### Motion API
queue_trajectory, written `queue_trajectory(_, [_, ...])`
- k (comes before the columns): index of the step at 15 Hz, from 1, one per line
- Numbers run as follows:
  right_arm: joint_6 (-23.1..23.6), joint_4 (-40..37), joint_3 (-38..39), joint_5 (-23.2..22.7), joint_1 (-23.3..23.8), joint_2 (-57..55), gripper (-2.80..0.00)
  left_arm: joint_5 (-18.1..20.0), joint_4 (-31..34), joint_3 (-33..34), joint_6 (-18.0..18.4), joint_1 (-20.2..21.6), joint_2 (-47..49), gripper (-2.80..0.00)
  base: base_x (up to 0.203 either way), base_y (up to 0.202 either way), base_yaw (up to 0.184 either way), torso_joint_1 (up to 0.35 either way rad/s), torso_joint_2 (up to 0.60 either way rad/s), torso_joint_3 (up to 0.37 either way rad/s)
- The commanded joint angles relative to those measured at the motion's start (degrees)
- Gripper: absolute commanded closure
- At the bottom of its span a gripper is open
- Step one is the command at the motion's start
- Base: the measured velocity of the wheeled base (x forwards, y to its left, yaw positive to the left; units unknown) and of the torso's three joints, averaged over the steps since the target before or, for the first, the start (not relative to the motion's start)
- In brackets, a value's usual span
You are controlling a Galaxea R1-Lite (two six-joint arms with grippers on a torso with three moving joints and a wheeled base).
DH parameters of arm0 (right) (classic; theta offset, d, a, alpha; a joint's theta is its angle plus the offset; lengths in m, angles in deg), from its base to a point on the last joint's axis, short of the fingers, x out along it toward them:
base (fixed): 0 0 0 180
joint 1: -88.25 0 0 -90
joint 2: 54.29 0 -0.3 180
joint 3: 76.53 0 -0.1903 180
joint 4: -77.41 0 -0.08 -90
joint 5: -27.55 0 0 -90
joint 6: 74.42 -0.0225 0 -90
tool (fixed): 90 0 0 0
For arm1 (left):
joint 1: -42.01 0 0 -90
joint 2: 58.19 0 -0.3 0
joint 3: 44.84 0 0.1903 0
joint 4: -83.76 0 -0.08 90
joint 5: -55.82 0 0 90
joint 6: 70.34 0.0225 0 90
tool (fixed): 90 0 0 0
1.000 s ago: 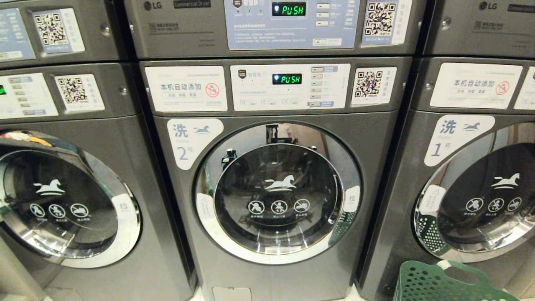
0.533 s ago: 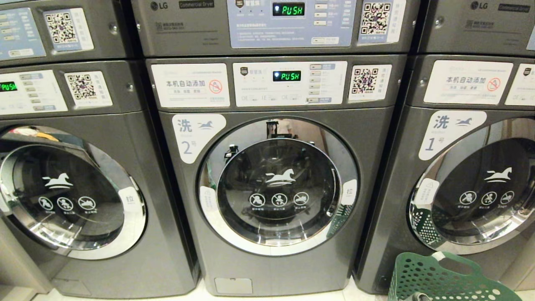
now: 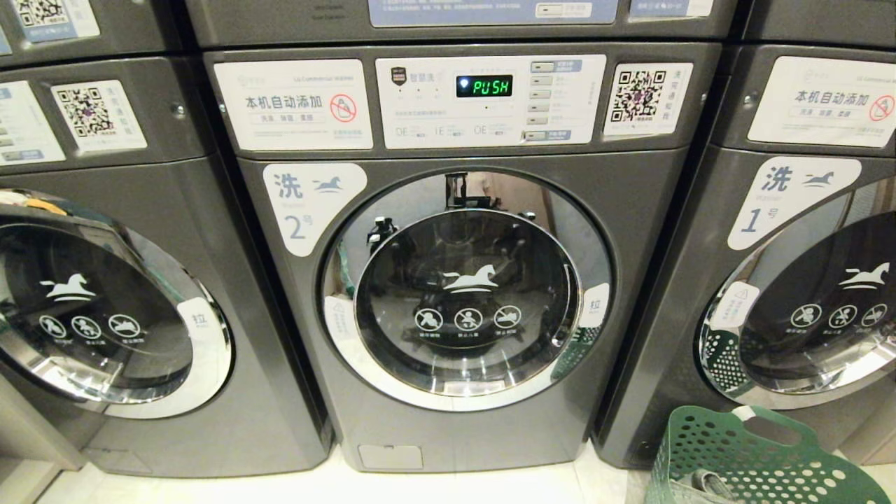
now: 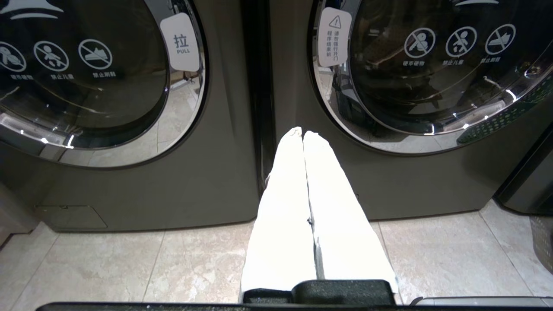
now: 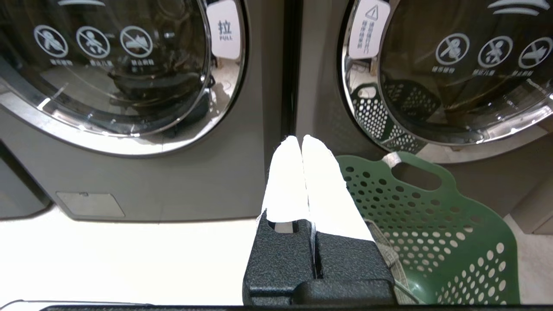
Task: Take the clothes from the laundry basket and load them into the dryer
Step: Take the clothes out of the basket
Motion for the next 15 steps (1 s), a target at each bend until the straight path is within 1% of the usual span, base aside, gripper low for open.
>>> queue_trajectory(1, [0.0,0.0,0.0,0.0,0.0,0.0,0.0,0.0,0.0,0.0,0.0,0.0,0.0,0.0,0.0,0.0,0.0,0.006,0.0,-0.193])
queue_trajectory(15, [-0.5,0.3,0.2,0.0,0.0,0.0,0.0,-0.1,0.0,0.0,-0.5,0.0,0.0,0.0,0.0,0.0,0.0,0.004,0.0,-0.196])
